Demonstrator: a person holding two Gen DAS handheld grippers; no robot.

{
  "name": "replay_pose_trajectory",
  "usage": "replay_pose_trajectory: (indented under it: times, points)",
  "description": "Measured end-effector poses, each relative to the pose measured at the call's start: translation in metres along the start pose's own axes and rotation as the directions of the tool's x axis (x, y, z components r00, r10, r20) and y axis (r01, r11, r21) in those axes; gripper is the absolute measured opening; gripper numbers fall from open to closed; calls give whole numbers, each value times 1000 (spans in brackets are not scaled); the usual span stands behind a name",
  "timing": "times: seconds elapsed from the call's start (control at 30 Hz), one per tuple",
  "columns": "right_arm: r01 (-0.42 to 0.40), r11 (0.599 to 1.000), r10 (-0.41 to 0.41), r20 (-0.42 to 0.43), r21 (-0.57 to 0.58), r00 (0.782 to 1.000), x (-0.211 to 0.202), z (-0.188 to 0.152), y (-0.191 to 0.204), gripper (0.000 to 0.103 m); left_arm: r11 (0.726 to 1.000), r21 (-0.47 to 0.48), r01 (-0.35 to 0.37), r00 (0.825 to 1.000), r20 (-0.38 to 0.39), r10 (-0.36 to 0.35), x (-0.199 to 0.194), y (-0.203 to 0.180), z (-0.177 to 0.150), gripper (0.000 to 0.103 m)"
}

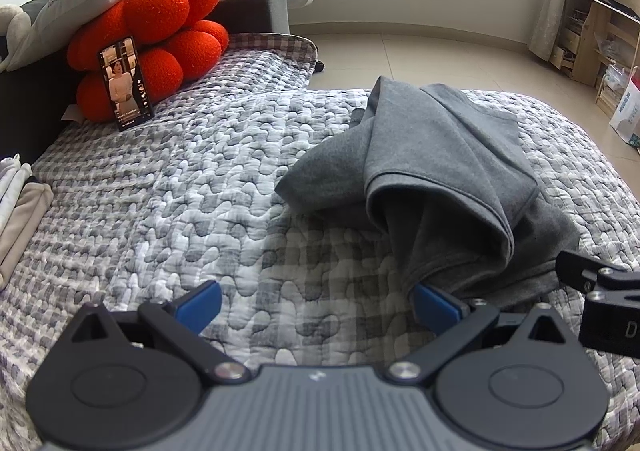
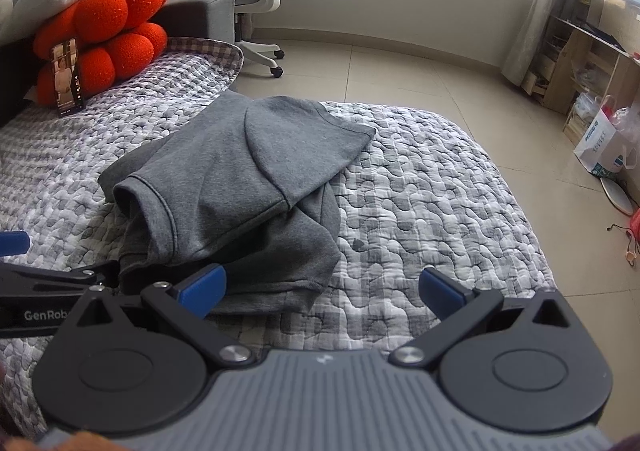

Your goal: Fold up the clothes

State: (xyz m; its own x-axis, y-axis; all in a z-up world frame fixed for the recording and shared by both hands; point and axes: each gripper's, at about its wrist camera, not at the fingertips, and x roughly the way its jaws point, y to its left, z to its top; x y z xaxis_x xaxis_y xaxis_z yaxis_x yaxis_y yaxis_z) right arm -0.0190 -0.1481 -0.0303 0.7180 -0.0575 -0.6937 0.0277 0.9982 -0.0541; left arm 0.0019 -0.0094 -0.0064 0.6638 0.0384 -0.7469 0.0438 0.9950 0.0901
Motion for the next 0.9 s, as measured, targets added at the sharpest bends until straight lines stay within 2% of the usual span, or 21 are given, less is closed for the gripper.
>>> replay_pose_trajectory:
  times: [0.9]
  points:
    - [-12,1000,12,-29,25,999,7,2,-1,103,1000,-4,2,1000,2,-2,2,0,0,103]
